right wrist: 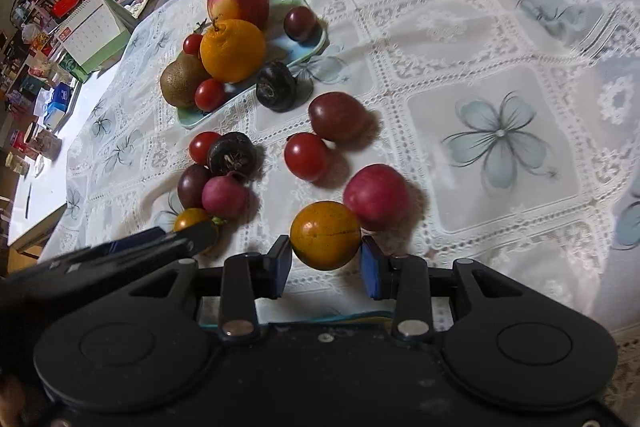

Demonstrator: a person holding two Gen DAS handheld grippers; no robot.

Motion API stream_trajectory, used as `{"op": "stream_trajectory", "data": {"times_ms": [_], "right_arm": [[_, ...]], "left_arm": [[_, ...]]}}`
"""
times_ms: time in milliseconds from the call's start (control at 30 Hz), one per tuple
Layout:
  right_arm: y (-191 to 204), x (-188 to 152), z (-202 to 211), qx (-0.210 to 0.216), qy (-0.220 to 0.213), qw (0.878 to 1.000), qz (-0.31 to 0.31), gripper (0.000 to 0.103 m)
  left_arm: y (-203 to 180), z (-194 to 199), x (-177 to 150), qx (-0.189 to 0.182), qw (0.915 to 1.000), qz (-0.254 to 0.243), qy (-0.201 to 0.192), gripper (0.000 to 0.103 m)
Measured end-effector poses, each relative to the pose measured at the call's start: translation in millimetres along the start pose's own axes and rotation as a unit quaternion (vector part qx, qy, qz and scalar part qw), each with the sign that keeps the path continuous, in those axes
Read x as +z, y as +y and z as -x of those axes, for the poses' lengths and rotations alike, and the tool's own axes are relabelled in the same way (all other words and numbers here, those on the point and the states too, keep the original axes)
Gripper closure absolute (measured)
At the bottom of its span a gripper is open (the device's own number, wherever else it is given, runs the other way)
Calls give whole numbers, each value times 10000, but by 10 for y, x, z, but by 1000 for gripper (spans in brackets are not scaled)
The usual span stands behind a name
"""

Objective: Organize fruits
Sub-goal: 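Grasp a yellow-orange tomato with the left tool while the right tool grasps another, then carry both yellow-orange tomatoes over the gold tray and open both tools to drop them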

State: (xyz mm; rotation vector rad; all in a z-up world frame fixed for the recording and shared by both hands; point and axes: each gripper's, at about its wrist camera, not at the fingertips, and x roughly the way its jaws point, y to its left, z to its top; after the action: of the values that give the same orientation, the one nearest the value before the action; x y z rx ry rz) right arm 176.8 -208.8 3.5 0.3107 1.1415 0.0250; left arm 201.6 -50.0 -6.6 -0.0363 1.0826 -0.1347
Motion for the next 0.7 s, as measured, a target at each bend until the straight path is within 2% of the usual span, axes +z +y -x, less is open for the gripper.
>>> {"op": "stream_trajectory", "data": {"times_ms": [100,267,333,567,600,633,667,700], "right_arm": [[-16,-59,54,-19,-117,9999,116,65],[-1,-148,68,36,-96,9996,259,65],[19,-184,65,66,-72,9996,280,65],[103,-273,149,94,-36,9992,398,65],[109,-282,187,126,-49,9990,417,68],[117,-289,232,159,-78,9989,441,83],[129,-299,284,191,-112,9986,485,91],[144,-307,335,196,-121,9984,523,93]], "left_arm": [[21,-75,-9,68,10000,22,-14,54],[62,-117,-21,-85,9999,112,7,55],[60,-90,-37,-56,10000,65,-25,58],[111,198,-81,-88,9998,138,-92,58],[114,274,-93,-85,9998,123,-136,58],[113,355,-108,-58,9998,99,-168,58],[116,437,-129,-42,9997,82,-208,58],[121,515,-151,-56,9996,71,-253,58]]}}
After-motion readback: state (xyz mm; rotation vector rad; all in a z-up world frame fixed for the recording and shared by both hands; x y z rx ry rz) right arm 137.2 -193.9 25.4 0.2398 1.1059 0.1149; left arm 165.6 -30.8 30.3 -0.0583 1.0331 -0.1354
